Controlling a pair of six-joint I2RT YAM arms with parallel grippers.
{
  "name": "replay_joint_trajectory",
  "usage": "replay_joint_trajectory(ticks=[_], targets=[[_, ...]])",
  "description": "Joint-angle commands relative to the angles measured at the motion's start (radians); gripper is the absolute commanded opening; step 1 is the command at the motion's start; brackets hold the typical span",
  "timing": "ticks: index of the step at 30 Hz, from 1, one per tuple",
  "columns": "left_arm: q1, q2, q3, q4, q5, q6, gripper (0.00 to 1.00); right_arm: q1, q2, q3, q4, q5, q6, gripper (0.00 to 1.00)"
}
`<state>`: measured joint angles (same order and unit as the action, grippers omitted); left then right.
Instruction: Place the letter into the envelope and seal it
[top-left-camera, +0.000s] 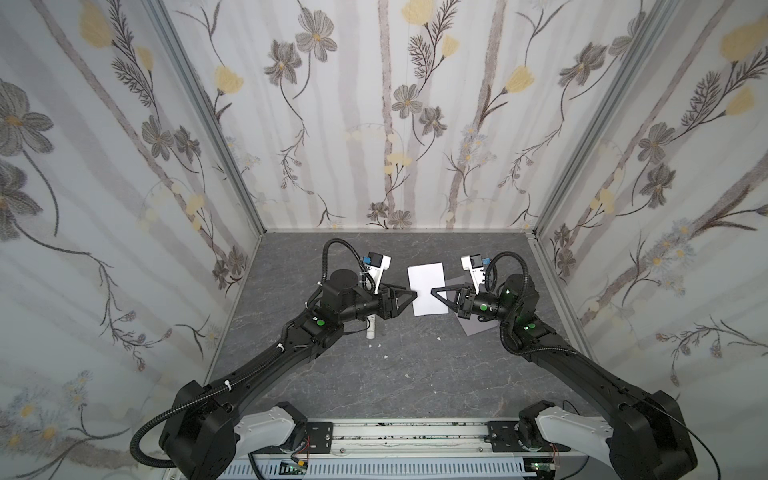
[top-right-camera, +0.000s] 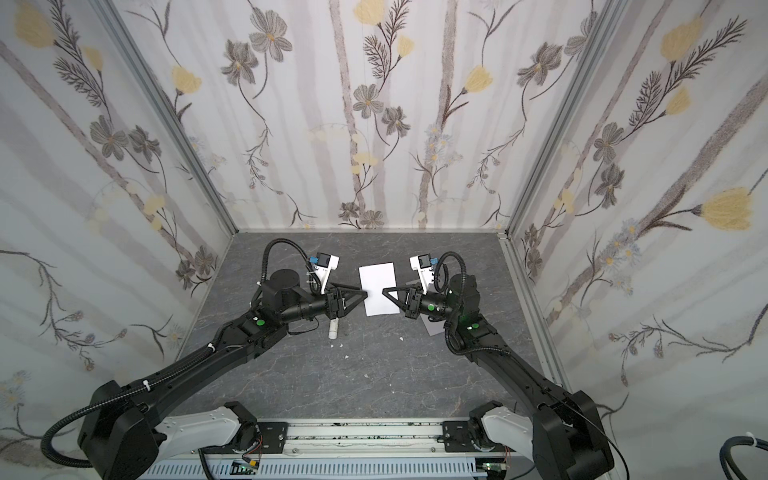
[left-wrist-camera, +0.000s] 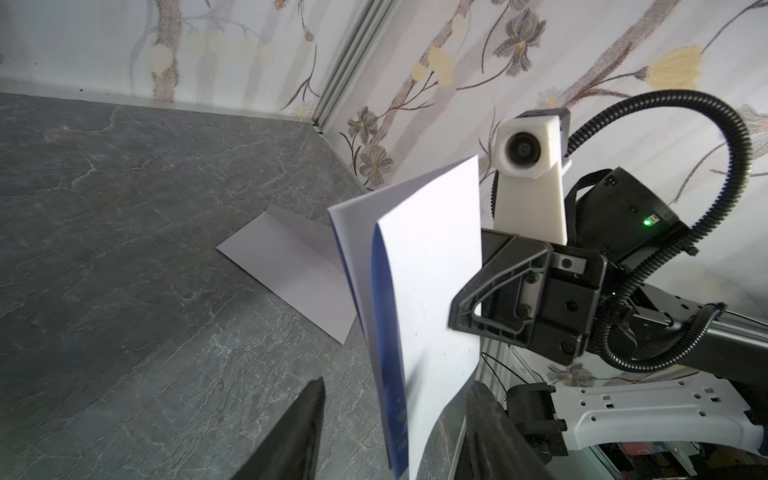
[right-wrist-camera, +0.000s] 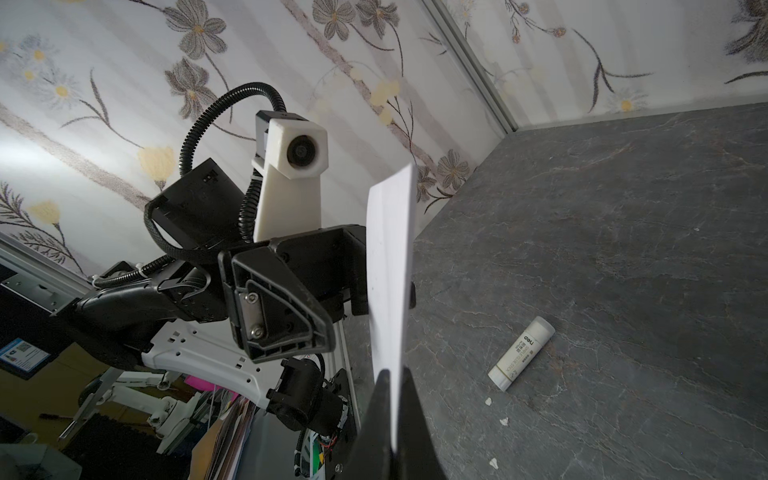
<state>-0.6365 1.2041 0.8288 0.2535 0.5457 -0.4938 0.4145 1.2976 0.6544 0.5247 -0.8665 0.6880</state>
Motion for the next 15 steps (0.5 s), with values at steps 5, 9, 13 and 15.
replay_joint_trajectory(ticks=[5,9,13,15], targets=[[0.0,0.036,0.011,0.116,-0.003,0.015,0.67,0.016,0.021,0.008,0.03,-0.033,0.018,0.0],[-0.001,0.051,0.027,0.133,0.016,0.01,0.72,0.023,0.031,0.005,0.07,-0.048,0.042,0.0],[0.0,0.093,0.032,0.17,0.044,-0.006,0.71,0.028,0.044,0.004,0.102,-0.06,0.057,0.0],[-0.001,0.105,0.037,0.184,0.058,-0.017,0.68,0.03,0.051,0.004,0.127,-0.072,0.075,0.0]])
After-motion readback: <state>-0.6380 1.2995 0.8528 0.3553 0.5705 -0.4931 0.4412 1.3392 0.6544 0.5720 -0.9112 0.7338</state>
